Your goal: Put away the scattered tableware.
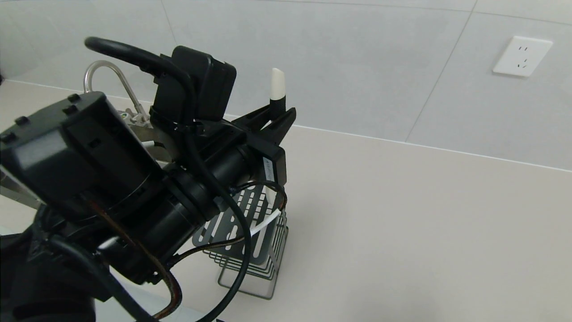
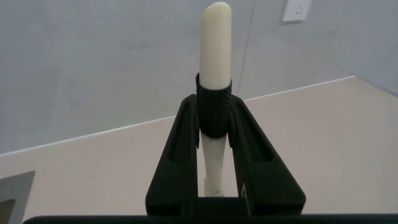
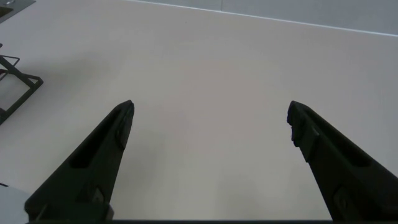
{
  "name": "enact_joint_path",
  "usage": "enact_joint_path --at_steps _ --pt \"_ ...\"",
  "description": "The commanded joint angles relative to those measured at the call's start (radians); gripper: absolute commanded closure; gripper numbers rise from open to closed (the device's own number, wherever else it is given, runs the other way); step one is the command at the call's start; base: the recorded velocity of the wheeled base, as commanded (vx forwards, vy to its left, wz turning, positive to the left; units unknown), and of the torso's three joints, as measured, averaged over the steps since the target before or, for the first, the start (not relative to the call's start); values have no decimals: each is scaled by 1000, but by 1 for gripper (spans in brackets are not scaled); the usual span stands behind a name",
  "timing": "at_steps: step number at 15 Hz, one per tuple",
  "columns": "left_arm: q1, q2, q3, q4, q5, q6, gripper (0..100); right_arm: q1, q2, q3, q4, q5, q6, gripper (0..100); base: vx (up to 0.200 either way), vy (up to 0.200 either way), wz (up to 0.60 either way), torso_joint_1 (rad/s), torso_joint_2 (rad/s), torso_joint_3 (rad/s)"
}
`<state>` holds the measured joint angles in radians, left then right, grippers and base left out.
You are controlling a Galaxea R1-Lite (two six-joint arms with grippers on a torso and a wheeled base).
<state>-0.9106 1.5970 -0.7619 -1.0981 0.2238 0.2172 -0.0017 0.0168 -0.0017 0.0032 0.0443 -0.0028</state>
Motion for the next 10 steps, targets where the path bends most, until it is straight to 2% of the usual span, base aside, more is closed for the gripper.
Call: enact_joint_path --at_steps 1,5,10 --pt "3 14 -23 0 2 7 100 0 2 0 0 0 0 0 0 0 0 0 0 0" --pt "3 12 -23 -8 38 7 100 0 2 0 0 -3 0 0 0 0 0 0 0 0" --pt "-7 6 -17 -11 46 5 100 0 2 0 0 -4 0 0 0 0 0 0 0 0"
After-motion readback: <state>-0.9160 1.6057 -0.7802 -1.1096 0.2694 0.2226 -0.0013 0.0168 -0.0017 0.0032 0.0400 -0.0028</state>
